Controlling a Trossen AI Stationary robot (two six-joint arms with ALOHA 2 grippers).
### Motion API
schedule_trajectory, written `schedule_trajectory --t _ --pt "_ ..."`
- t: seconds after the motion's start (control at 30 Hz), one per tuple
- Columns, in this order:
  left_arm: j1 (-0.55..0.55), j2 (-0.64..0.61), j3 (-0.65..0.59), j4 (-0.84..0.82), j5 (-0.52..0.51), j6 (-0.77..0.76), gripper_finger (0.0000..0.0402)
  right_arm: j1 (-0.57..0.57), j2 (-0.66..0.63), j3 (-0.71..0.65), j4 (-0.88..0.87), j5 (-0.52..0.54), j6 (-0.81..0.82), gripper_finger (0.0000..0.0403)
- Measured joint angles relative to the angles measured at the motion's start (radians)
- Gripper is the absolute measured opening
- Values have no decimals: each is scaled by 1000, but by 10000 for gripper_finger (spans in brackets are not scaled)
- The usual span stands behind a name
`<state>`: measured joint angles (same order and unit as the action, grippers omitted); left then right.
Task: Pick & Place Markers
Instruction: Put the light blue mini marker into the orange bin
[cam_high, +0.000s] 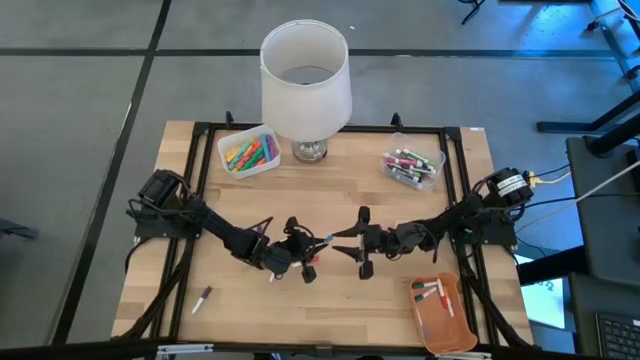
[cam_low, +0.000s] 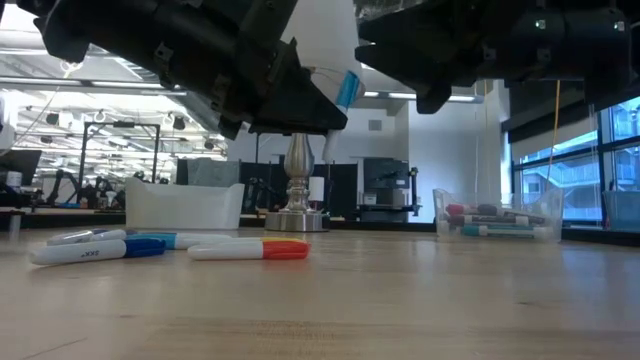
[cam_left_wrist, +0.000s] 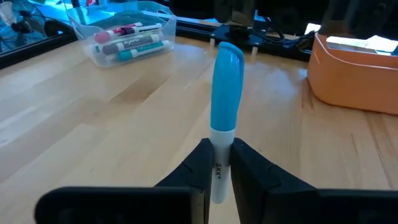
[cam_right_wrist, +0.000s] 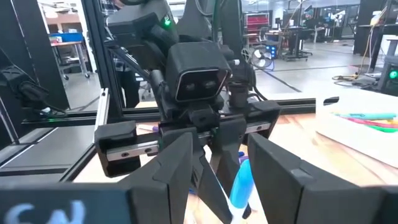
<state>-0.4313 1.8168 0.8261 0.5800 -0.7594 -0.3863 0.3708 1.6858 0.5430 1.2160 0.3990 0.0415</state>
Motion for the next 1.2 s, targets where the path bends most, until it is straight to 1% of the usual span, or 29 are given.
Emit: schedule_trajectory --t 0.1,0.23,0.33,0.37,0.5,0.57,0.77,0.93,1.1,1.2 --pt "0 0 0 0 0 0 39 0 0 0 0 -4 1 154" --pt "0 0 0 0 0 6 40 0 0 0 0 -42 3 154" --pt "0 0 0 0 2 7 37 0 0 0 0 -44 3 154" --pt "1 0 0 0 7 8 37 0 0 0 1 -44 3 154" --pt "11 0 0 0 88 45 41 0 0 0 30 -43 11 154" --pt "15 0 1 0 105 59 41 0 0 0 49 -43 11 154" --pt "28 0 1 16 104 63 37 0 1 0 39 -43 26 154" --pt "30 0 1 75 131 118 40 0 21 0 42 -41 33 154" --pt "27 -1 2 113 156 149 37 0 38 1 35 -14 43 154" --pt "28 -1 2 105 159 162 40 -1 38 0 39 -2 46 154"
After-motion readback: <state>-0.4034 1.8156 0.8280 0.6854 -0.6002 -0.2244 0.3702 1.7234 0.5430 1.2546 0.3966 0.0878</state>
